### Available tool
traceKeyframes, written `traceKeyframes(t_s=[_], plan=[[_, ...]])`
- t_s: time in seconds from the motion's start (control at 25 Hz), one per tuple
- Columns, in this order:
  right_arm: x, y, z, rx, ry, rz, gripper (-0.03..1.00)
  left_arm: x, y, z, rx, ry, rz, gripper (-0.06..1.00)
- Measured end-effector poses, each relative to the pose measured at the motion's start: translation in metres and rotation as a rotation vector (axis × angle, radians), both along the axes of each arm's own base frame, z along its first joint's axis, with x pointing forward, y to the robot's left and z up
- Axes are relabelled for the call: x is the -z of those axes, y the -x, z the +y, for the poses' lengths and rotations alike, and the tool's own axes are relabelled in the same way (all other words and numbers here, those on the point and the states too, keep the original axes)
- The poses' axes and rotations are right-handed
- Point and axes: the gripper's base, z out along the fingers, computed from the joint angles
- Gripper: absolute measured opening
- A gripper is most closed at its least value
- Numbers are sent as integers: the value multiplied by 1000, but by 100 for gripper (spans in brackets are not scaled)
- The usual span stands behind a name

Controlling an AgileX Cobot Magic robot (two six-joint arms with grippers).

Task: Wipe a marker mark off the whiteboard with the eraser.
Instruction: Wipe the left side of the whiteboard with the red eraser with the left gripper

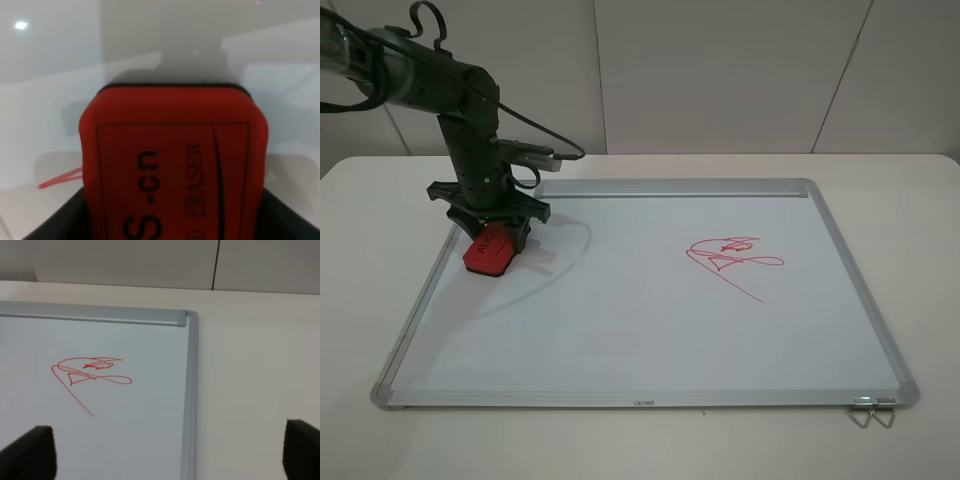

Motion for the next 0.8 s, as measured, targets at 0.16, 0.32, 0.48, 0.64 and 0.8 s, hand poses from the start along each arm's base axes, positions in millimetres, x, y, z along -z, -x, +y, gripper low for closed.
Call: traceKeyframes(t_s=[0.16, 0.32, 0.48, 0.64, 0.8], plan=[[0, 0, 0, 0, 0, 0, 83, 0, 3, 26, -49, -15, 16, 57], [0, 0, 0, 0, 0, 0, 83, -1, 3, 32, -60, -18, 15, 57], [0, 0, 0, 0, 0, 0, 83, -1, 3, 27, -31, -12, 2, 57], [0, 0, 0, 0, 0, 0, 83, -1, 3, 8, 41, 39, -27, 57], [0, 0, 0, 0, 0, 0, 83, 0, 4, -15, 101, 74, -20, 57]])
